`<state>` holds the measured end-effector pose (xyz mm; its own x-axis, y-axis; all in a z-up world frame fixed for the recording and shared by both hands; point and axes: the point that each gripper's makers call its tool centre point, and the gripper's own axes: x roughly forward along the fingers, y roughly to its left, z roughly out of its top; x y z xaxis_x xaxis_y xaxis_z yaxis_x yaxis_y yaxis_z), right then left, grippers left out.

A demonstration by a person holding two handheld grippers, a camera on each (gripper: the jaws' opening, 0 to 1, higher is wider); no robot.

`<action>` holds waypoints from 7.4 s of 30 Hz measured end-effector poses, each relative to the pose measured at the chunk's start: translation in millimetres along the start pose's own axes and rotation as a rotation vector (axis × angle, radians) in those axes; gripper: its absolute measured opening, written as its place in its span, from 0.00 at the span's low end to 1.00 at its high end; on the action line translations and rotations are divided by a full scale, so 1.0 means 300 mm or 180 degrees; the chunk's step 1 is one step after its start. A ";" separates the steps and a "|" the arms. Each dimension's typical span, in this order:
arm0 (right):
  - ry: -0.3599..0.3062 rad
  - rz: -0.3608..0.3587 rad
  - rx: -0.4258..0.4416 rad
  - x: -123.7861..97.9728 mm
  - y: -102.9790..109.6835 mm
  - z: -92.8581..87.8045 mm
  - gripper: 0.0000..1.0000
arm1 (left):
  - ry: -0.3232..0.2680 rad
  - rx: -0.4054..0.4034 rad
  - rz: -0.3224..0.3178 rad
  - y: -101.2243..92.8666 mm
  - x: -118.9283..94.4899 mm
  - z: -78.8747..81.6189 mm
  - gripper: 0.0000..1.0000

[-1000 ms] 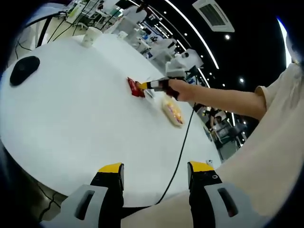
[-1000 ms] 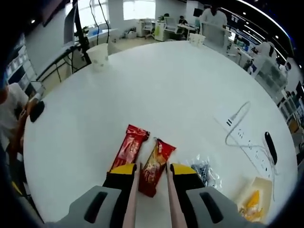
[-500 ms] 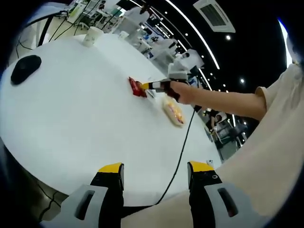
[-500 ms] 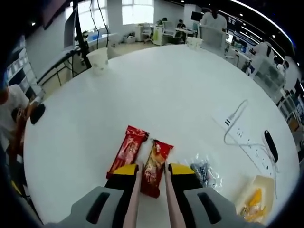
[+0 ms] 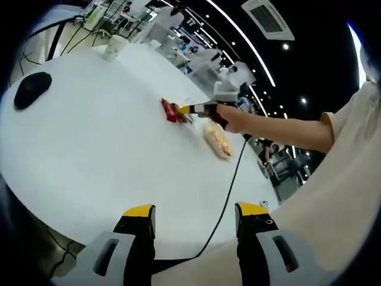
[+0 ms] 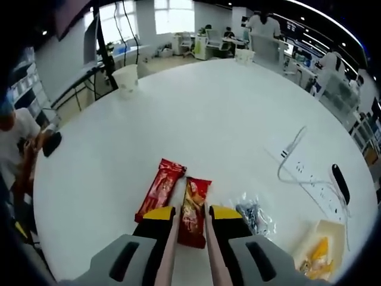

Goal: Place the target food into the container with the food tongs after gripping and lifting it, then release it inside without dropping or visibly crushing the food.

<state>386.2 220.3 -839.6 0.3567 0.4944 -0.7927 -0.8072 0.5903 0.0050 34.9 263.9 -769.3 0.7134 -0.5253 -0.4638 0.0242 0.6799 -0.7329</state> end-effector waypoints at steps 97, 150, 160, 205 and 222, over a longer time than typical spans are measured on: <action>-0.1064 -0.0547 0.0609 -0.660 -0.305 -0.003 0.22 | 0.0009 0.0731 -0.0265 -0.225 -0.011 -0.013 0.53; -0.1019 -0.0810 0.0940 -0.744 -0.460 -0.170 0.23 | 0.0097 0.0733 -0.0295 -0.236 0.014 -0.026 0.52; -0.1023 -0.0810 0.0962 -0.743 -0.456 -0.174 0.23 | 0.0121 0.0754 -0.0320 -0.245 0.023 -0.029 0.52; -0.1013 -0.0624 0.0912 -0.671 -0.370 -0.109 0.24 | 0.0079 0.0700 -0.0290 -0.222 0.013 -0.022 0.52; -0.0959 -0.0331 0.0806 -0.565 -0.224 -0.023 0.25 | 0.0053 0.0637 -0.0235 -0.198 -0.007 -0.022 0.52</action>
<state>376.8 92.3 -709.6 0.5826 0.5662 -0.5831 -0.6315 0.7670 0.1139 27.3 221.2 -728.1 0.6930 -0.5848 -0.4217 0.2158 0.7264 -0.6526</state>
